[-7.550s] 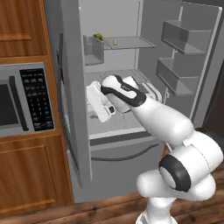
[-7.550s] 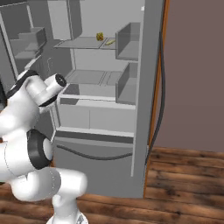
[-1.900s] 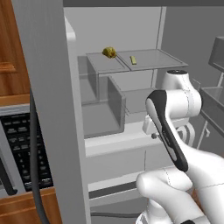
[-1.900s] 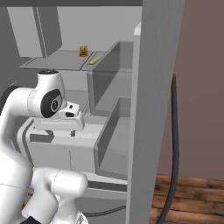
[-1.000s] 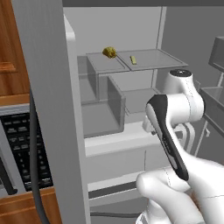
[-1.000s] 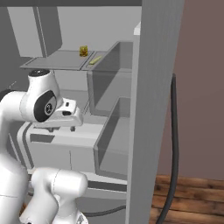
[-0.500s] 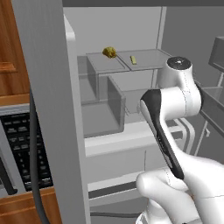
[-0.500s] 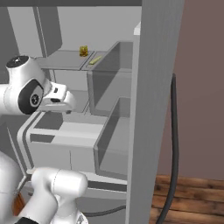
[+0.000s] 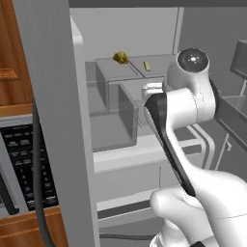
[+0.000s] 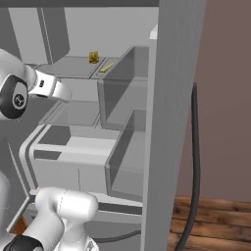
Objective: Retrieve the butter from the fridge and place it on a plate on the dining table. Then retrieve the butter knife by the fridge and place it near the plate.
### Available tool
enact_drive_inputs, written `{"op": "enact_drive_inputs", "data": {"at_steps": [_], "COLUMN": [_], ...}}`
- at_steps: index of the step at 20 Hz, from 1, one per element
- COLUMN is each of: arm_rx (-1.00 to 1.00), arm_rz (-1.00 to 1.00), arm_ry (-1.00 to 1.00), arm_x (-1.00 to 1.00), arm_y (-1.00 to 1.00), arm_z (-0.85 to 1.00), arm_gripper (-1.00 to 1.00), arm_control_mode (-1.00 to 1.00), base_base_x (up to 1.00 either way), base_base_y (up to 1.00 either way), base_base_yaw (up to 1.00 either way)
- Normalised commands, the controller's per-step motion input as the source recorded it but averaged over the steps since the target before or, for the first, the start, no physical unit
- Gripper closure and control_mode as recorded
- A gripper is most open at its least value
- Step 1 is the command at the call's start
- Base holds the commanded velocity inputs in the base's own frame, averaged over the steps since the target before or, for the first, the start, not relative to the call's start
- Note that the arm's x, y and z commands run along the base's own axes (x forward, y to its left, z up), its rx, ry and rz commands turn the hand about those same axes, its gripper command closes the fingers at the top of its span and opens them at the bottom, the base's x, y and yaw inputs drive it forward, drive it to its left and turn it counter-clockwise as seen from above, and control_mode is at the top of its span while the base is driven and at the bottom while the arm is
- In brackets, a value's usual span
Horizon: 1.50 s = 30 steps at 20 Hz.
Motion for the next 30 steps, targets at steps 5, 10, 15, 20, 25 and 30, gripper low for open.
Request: {"op": "enact_drive_inputs", "data": {"at_steps": [5,10,15,20,25,30], "arm_rx": [0.17,0.04,-0.04,0.0,-0.02,0.0], "arm_rz": [0.01,-0.01,0.0,0.02,0.0,0.0], "arm_ry": [-0.24,0.13,-0.11,-0.09,0.09,0.12], "arm_x": [0.24,0.27,0.17,0.34,0.44,0.68], "arm_y": [-0.05,-0.02,-0.01,-0.22,-0.1,-0.1], "arm_z": [0.57,0.54,0.02,-0.06,0.02,0.0], "arm_gripper": [-1.0,-1.0,-1.0,-1.0,-1.0,-1.0], "arm_control_mode": [-1.0,-1.0,-1.0,-1.0,-1.0,-1.0], "base_base_x": [0.0,0.0,0.0,0.0,0.0,0.0], "base_base_y": [0.0,0.0,0.0,0.0,0.0,0.0], "base_base_yaw": [0.0,0.0,0.0,0.0,0.0,0.0]}}
